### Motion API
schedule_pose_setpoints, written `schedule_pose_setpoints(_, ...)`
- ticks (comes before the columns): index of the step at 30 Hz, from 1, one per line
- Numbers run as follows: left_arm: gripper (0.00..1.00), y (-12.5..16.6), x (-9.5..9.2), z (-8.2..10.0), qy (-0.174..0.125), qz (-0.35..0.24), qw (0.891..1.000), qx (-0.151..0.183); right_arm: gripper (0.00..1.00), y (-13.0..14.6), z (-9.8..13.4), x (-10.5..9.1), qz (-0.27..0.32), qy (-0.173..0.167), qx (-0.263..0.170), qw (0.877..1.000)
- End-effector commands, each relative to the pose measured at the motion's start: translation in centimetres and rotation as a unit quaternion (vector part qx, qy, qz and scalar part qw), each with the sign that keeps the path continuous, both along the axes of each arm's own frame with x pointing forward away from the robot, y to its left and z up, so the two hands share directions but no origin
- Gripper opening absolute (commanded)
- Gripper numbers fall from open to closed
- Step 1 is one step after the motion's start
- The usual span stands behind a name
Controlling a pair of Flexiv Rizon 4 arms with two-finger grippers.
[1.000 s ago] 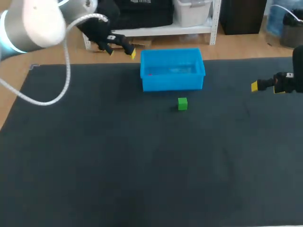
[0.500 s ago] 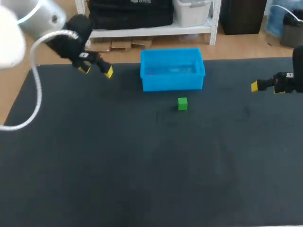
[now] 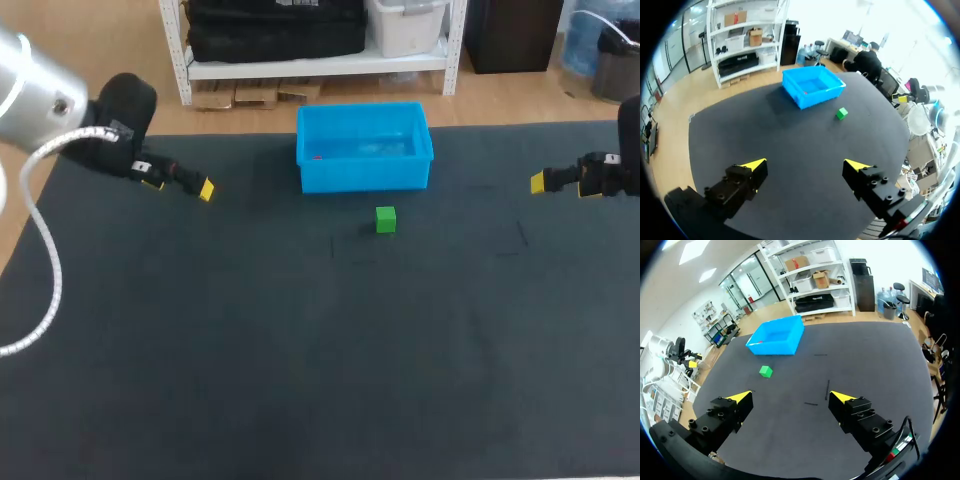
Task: Use the left arm to pick the red cube and place it into the blue plastic box first, then use the right arm to grasp the green cube and put it into the same blue plastic box after the first action is fully finished.
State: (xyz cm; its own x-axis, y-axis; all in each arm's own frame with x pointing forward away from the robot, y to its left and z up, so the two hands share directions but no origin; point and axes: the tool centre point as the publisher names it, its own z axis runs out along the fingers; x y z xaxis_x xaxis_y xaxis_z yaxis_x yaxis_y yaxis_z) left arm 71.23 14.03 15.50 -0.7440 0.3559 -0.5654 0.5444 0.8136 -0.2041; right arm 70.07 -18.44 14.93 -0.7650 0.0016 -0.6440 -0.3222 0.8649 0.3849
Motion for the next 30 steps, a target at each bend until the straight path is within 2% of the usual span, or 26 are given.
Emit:
schedule_pose_setpoints(1,1.00,-0.1,0.3,-0.1,-0.050,-0.001,0.998,-0.047,1.00,-0.1,0.0,0.0,0.001,0.000,0.000,1.000)
schedule_pose_setpoints(18,1.00,-0.6,1.5,0.5,-0.039,-0.029,0.998,-0.049,1.00,-0.1,0.0,0.0,0.001,0.000,0.000,1.000)
schedule_pose_setpoints(23,1.00,-0.6,1.5,0.5,-0.039,-0.029,0.998,-0.049,1.00,1.6,0.6,1.2,0.005,0.015,-0.057,0.998)
schedule_pose_setpoints(30,1.00,-0.6,1.5,0.5,-0.039,-0.029,0.998,-0.049,1.00,5.5,1.0,3.0,0.004,0.044,-0.113,0.993)
